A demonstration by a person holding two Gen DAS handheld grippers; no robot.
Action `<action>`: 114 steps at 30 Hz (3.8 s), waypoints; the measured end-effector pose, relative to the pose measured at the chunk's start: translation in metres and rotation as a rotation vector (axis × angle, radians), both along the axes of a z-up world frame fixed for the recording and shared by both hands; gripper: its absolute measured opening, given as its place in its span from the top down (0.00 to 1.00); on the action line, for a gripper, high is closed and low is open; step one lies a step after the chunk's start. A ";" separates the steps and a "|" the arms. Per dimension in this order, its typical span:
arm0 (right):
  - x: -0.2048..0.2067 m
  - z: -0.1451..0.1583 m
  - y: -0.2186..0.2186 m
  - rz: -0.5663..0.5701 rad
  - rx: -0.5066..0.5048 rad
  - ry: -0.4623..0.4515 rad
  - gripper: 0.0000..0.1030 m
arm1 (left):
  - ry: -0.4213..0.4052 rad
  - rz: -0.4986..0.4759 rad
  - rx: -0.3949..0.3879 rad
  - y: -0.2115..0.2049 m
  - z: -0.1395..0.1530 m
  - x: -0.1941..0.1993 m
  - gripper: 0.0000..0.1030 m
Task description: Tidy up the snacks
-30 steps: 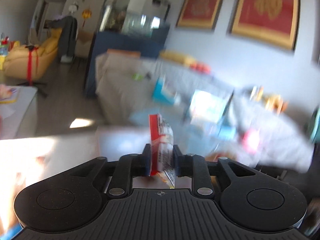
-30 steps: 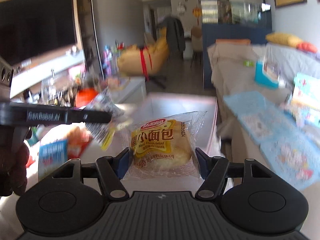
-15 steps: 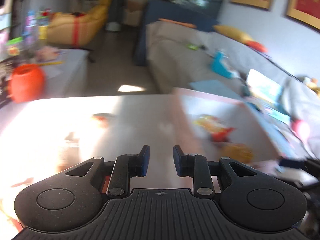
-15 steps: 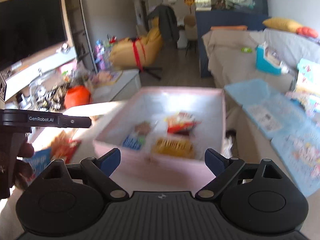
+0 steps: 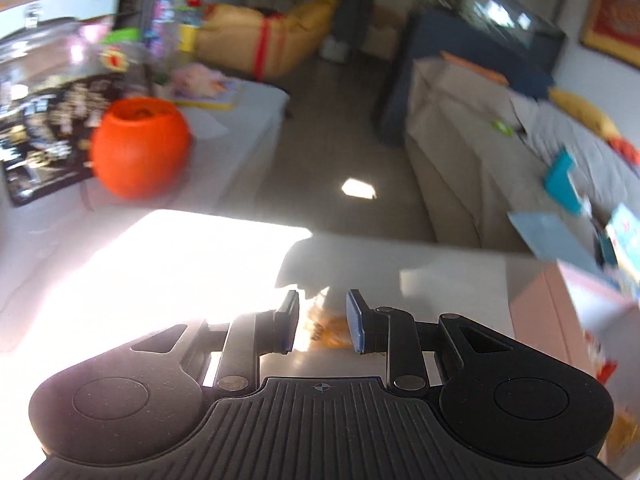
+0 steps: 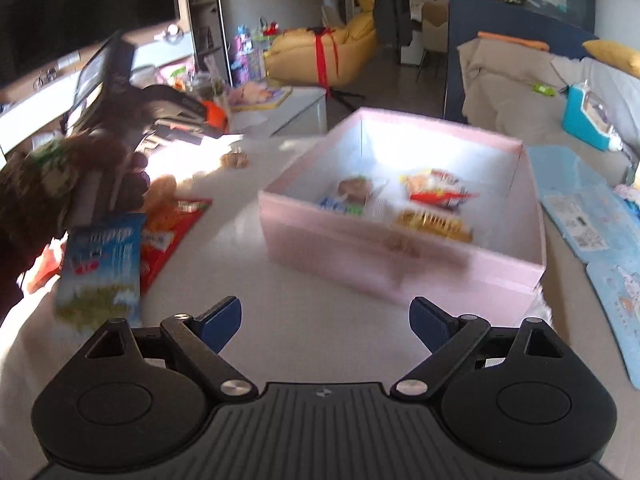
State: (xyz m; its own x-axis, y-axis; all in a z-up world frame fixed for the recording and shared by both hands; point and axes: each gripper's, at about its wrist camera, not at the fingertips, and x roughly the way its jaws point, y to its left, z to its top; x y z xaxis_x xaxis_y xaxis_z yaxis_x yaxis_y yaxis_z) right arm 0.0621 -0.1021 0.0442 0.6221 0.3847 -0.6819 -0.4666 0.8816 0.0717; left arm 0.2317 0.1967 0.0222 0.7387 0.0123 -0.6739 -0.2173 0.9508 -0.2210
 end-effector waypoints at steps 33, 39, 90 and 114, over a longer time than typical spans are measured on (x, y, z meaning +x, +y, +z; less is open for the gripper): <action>-0.021 0.003 0.133 0.409 0.066 0.177 0.11 | -0.048 -0.108 0.000 -0.002 0.051 -0.194 0.76; -0.033 -0.019 0.165 0.448 -0.083 0.105 0.11 | -0.063 -0.009 0.037 0.032 0.047 -0.218 0.76; -0.032 -0.036 -0.031 -0.006 -0.063 0.011 0.00 | 0.236 -0.460 0.372 -0.098 0.008 -0.278 0.41; -0.033 -0.037 -0.031 -0.010 -0.060 0.002 0.00 | 0.183 -0.484 0.217 -0.108 0.021 -0.225 0.34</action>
State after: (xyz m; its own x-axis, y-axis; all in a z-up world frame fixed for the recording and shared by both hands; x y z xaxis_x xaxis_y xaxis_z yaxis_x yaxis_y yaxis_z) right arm 0.0292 -0.1334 0.0076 0.6241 0.3367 -0.7050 -0.4577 0.8889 0.0193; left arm 0.0067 0.0885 0.0428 0.5659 -0.1467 -0.8113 0.2386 0.9711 -0.0091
